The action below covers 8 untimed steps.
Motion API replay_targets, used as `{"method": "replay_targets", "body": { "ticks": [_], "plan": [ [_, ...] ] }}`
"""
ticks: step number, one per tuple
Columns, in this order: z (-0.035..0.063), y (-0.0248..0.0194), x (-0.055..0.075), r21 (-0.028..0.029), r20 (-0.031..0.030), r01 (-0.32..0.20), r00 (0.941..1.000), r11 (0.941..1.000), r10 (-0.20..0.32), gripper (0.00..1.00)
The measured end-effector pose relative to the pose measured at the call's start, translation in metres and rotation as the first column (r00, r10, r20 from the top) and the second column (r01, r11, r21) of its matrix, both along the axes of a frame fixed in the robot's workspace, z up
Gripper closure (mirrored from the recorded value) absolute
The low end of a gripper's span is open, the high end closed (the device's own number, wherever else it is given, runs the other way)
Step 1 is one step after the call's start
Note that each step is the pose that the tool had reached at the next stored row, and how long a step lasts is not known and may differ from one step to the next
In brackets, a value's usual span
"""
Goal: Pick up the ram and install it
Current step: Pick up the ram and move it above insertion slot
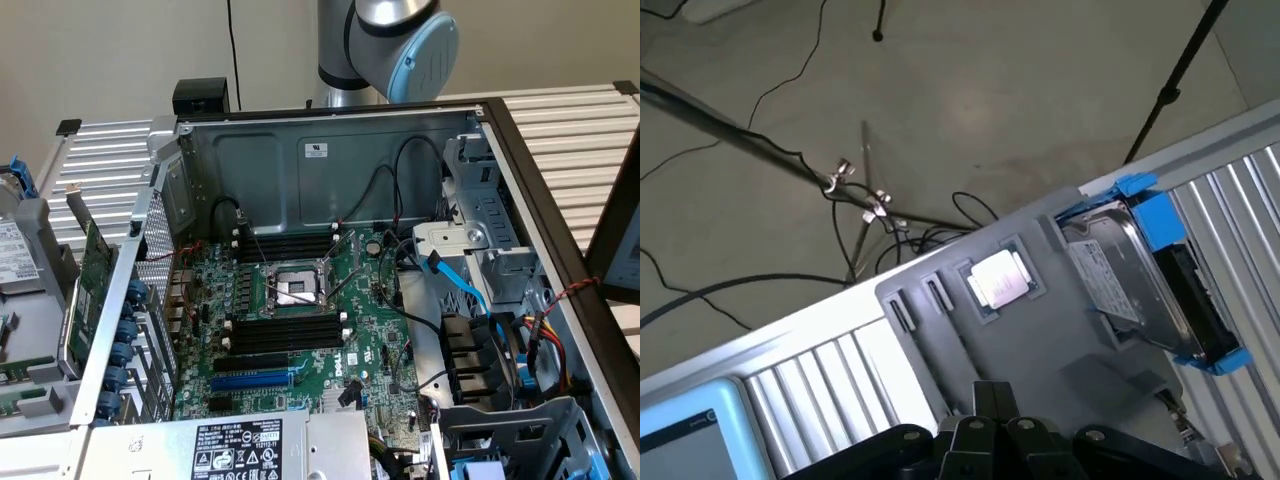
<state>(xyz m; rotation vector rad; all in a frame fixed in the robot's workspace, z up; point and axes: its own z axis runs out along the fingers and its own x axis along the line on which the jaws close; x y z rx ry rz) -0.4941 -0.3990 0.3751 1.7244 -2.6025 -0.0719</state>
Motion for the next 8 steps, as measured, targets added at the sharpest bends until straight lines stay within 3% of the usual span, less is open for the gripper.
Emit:
{"method": "replay_targets", "body": {
  "ticks": [4, 8],
  "plan": [
    [0.0, 0.0, 0.0, 0.0, 0.0, -0.073, 0.9973, 0.9973, 0.073, 0.89],
    [0.0, 0.0, 0.0, 0.0, 0.0, -0.145, 0.9894, 0.9894, 0.145, 0.89]
  ]
}}
